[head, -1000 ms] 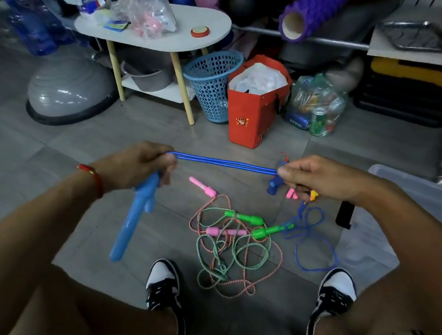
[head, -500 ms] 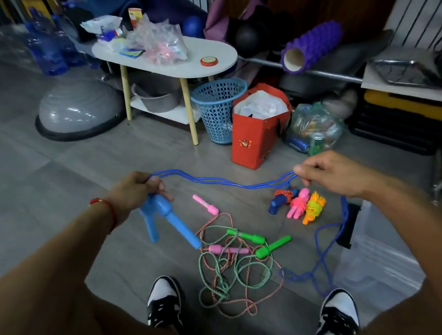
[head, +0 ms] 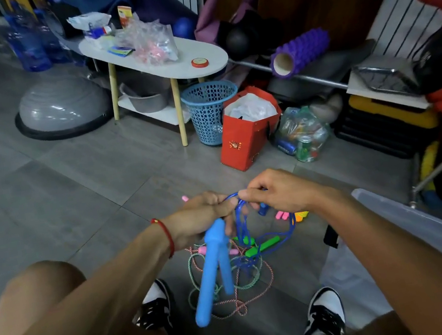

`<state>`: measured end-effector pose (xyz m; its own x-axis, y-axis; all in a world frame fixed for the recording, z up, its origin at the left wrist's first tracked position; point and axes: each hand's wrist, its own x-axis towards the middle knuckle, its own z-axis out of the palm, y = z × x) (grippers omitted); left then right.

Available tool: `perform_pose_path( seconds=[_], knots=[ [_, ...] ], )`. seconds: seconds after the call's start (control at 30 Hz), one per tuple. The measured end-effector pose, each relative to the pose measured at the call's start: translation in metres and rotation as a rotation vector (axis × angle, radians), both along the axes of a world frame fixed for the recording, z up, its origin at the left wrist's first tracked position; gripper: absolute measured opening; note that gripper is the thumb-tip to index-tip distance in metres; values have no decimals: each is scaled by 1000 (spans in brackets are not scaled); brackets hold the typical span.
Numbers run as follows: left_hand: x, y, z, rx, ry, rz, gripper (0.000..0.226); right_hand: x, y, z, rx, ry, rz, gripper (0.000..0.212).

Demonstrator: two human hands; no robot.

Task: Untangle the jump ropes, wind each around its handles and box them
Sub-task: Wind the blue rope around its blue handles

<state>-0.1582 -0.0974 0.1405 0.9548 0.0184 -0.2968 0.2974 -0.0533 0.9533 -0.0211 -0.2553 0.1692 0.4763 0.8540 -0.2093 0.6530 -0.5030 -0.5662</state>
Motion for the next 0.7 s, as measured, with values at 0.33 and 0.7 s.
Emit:
perform_pose_path(
  seconds=[0.33, 0.7],
  knots=[
    [22, 97, -25, 491, 21, 528, 37, 16, -56, -51, 77, 457, -209, 43],
    [0, 93, -79, 608, 284, 599, 17, 18, -66, -56, -87, 135, -188, 46]
  ],
)
